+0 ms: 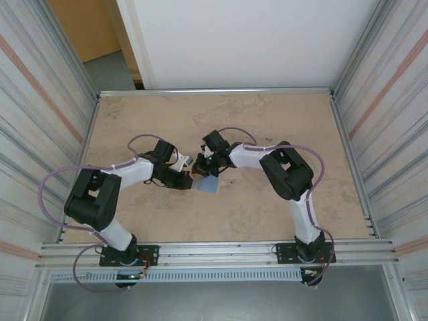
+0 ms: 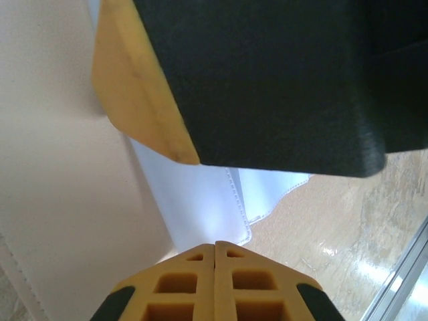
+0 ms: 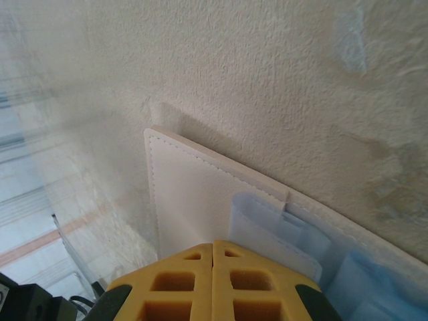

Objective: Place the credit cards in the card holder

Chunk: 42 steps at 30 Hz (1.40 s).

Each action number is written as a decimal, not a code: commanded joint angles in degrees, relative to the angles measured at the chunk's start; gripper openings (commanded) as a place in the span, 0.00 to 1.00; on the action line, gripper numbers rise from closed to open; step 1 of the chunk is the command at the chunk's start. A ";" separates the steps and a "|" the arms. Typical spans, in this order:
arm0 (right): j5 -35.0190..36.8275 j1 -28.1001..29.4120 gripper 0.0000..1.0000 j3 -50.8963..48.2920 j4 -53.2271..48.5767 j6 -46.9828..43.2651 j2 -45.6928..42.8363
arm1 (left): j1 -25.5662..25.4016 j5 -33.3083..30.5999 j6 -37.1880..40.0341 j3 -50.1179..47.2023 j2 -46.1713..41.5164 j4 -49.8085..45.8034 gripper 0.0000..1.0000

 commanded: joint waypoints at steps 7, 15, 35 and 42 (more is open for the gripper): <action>1.03 -1.49 0.00 -0.96 -3.04 -0.99 -8.58 | 0.78 -1.23 -0.20 0.24 1.08 0.34 0.00; 4.99 -3.45 0.00 -7.38 -5.74 -2.23 -13.31 | 0.77 -1.23 -0.16 0.19 0.84 0.30 0.00; 1.82 2.12 0.00 3.21 -6.22 -2.04 -0.21 | 9.11 -0.73 1.20 1.68 -13.64 -2.69 0.13; 1.26 2.61 0.00 7.05 -7.59 -2.14 4.31 | 10.54 -2.94 2.65 1.12 -13.96 -2.84 0.16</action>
